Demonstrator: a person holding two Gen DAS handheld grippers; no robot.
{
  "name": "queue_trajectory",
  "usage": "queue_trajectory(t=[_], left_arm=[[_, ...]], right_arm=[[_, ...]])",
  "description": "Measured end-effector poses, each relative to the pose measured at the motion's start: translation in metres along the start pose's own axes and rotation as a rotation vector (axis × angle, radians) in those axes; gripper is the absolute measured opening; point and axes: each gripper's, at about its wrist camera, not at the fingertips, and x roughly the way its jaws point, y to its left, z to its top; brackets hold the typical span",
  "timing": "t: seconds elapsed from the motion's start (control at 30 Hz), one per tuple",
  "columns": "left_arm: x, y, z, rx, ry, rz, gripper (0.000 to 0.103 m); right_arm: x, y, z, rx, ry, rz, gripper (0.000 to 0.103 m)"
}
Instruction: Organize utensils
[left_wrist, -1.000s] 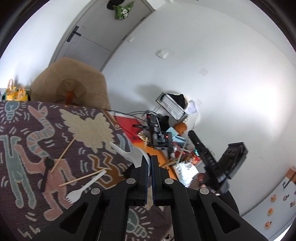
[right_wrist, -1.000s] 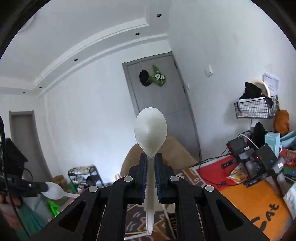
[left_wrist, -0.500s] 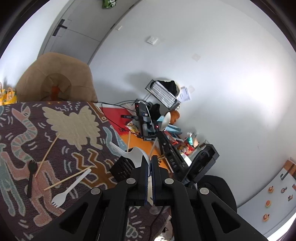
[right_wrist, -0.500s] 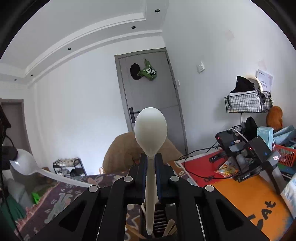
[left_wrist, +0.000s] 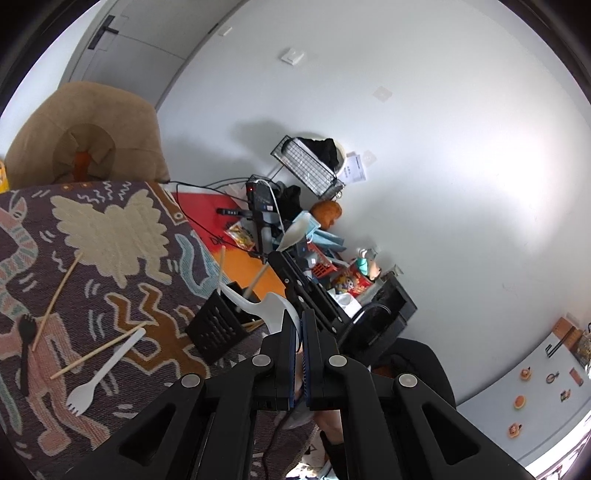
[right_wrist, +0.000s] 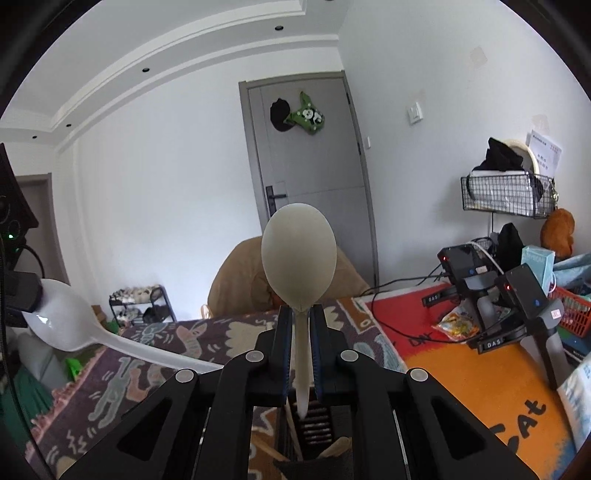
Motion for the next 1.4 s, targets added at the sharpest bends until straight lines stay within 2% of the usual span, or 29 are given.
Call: queue_trajectory(t=[0.07, 0.17, 0.23, 0.27, 0.37, 0.5, 0.63, 0.7, 0.87, 1.13, 1.2, 1.23, 1.27, 1.33, 1.4], left_arm=[[0.006, 0.000, 0.001, -0.004, 0.010, -0.003, 0.002], [0.014, 0.000, 0.002, -0.010, 0.025, -0.008, 0.002], [0.019, 0.000, 0.003, -0.014, 0.035, -0.013, 0.002], [0.021, -0.001, 0.003, -0.016, 0.041, -0.015, 0.002], [0.030, -0.003, 0.004, -0.021, 0.063, -0.023, 0.002], [0.038, -0.009, 0.006, -0.018, 0.090, -0.010, 0.002], [0.049, -0.016, 0.010, -0.018, 0.131, 0.038, 0.002], [0.055, -0.017, 0.012, -0.030, 0.152, 0.058, 0.002], [0.072, -0.018, 0.020, -0.062, 0.187, 0.122, 0.002], [0.100, -0.010, 0.028, -0.117, 0.230, 0.206, 0.003], [0.105, -0.010, 0.031, -0.121, 0.242, 0.189, 0.009], [0.107, -0.010, 0.032, -0.120, 0.244, 0.192, 0.021], [0.106, -0.009, 0.032, -0.116, 0.237, 0.205, 0.043], [0.101, -0.008, 0.032, -0.106, 0.191, 0.218, 0.070], [0.097, -0.005, 0.030, -0.093, 0.172, 0.220, 0.074]], right_arm=[[-0.002, -0.002, 0.001, 0.002, 0.020, -0.002, 0.020], [-0.007, -0.005, 0.003, 0.015, 0.028, 0.012, 0.024], [-0.012, -0.006, 0.006, 0.023, 0.035, 0.012, 0.031], [-0.015, -0.006, 0.007, 0.027, 0.030, 0.009, 0.035], [-0.031, -0.007, 0.013, 0.041, -0.002, 0.010, 0.036], [-0.054, -0.010, 0.019, 0.063, -0.042, -0.006, 0.051], [-0.071, -0.017, 0.020, 0.090, -0.051, -0.021, 0.055], [-0.078, -0.022, 0.017, 0.107, -0.045, -0.042, 0.063], [-0.089, -0.040, -0.003, 0.176, -0.003, -0.092, 0.075], [-0.093, -0.063, -0.042, 0.303, 0.068, -0.118, 0.077], [-0.092, -0.065, -0.049, 0.318, 0.080, -0.117, 0.077], [-0.092, -0.066, -0.053, 0.324, 0.086, -0.115, 0.077], [-0.091, -0.067, -0.055, 0.327, 0.090, -0.113, 0.077], [-0.090, -0.066, -0.060, 0.332, 0.100, -0.111, 0.077], [-0.088, -0.066, -0.066, 0.338, 0.110, -0.107, 0.077]])
